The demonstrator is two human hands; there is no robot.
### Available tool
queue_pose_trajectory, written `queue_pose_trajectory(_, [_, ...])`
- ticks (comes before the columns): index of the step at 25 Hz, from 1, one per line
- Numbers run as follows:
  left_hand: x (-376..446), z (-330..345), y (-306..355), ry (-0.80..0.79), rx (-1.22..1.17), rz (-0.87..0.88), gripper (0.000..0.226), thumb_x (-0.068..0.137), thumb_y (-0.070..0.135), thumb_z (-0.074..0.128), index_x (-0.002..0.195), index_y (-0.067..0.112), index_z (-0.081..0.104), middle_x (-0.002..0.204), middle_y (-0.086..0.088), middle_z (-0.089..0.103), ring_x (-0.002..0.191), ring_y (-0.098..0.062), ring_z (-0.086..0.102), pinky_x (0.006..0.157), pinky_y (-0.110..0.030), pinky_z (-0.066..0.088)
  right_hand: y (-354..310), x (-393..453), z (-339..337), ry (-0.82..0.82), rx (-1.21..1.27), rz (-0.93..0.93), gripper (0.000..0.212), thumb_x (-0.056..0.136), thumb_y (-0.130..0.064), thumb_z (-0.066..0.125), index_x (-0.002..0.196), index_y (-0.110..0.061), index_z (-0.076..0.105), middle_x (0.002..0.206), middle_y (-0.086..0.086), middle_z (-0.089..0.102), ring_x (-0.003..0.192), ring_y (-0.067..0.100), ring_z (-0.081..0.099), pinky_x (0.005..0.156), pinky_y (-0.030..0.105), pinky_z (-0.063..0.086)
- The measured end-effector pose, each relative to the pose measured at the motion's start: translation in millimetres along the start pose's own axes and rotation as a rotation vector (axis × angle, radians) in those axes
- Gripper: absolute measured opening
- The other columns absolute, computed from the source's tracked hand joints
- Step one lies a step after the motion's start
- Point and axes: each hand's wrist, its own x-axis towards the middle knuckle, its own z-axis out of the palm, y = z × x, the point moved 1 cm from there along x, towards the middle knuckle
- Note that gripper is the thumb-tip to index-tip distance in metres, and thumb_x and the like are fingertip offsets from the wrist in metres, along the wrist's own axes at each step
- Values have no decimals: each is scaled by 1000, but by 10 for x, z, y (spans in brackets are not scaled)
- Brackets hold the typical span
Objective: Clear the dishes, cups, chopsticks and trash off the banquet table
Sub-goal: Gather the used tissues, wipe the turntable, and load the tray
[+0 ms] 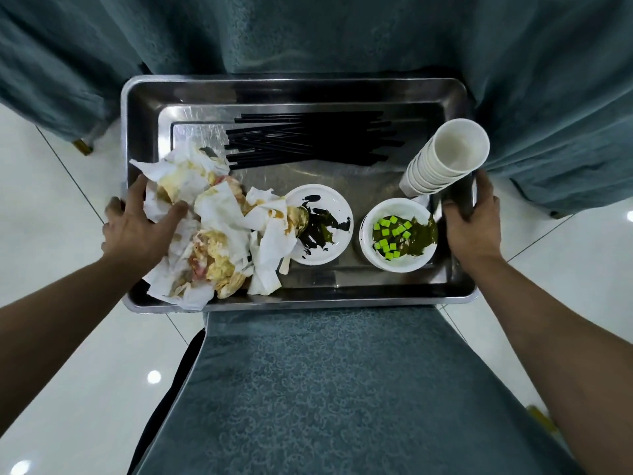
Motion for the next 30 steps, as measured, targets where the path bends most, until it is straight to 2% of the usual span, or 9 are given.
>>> queue_pose_trajectory(2, [-5,-2,14,-8,8,-18,88,74,82,48,150,48,20,155,-24,25,137,-55,31,110,-69,29,-7,-31,21,4,-4,-27,65,92,-38,57,148,-54,28,136,9,46,126,32,50,99,33,36])
queue_pose_trajectory(5, [-8,-39,70,4,-12,-43,90,68,85,49,148,54,21,145,-26,31,132,-55,34,108,-68,33,-4,-59,17,5,-2,-54,66,89,-36,60,145,-57,32,135,10,45,131,31,44,106,37,34])
queue_pose_trajectory(10, [-16,-57,103,49,-62,-62,77,81,73,64,145,54,26,138,-23,35,129,-52,35,105,-64,36,-24,-77,-50,37,-7,-70,66,89,-39,62,147,-54,35,135,11,46,132,30,43,112,42,37])
queue_pose_trajectory(14, [-80,-60,104,79,-123,-58,75,80,71,67,142,55,28,137,-22,35,128,-51,37,105,-61,37,-37,-117,-153,68,0,-101,69,85,-36,64,145,-53,36,132,8,46,127,27,46,110,39,39])
queue_pose_trajectory(17, [-133,-160,83,101,-152,-44,73,79,70,68,140,56,30,137,-21,36,129,-50,36,105,-61,37,-129,-175,-248,56,5,-109,76,81,-40,63,148,-57,29,137,2,45,131,22,43,107,33,35])
queue_pose_trajectory(19, [-201,-275,49,112,-154,-42,73,79,69,68,140,55,31,136,-22,37,129,-51,36,104,-61,37,-213,-288,-331,59,31,-113,77,82,-39,63,149,-55,29,135,-1,43,132,23,43,109,34,35])
queue_pose_trajectory(22, [-341,-481,-15,107,-156,-49,72,81,67,68,141,53,31,136,-22,37,128,-51,36,104,-61,37,-349,-504,-437,67,28,-130,72,85,-34,66,149,-48,34,136,5,45,131,27,45,111,42,40])
queue_pose_trajectory(30, [-778,-1316,-142,126,-196,-47,71,83,61,70,144,44,38,136,-24,43,131,-46,35,111,-56,33,-928,-1128,-743,65,17,-137,70,87,-34,67,147,-52,36,129,9,55,121,19,44,105,40,43])
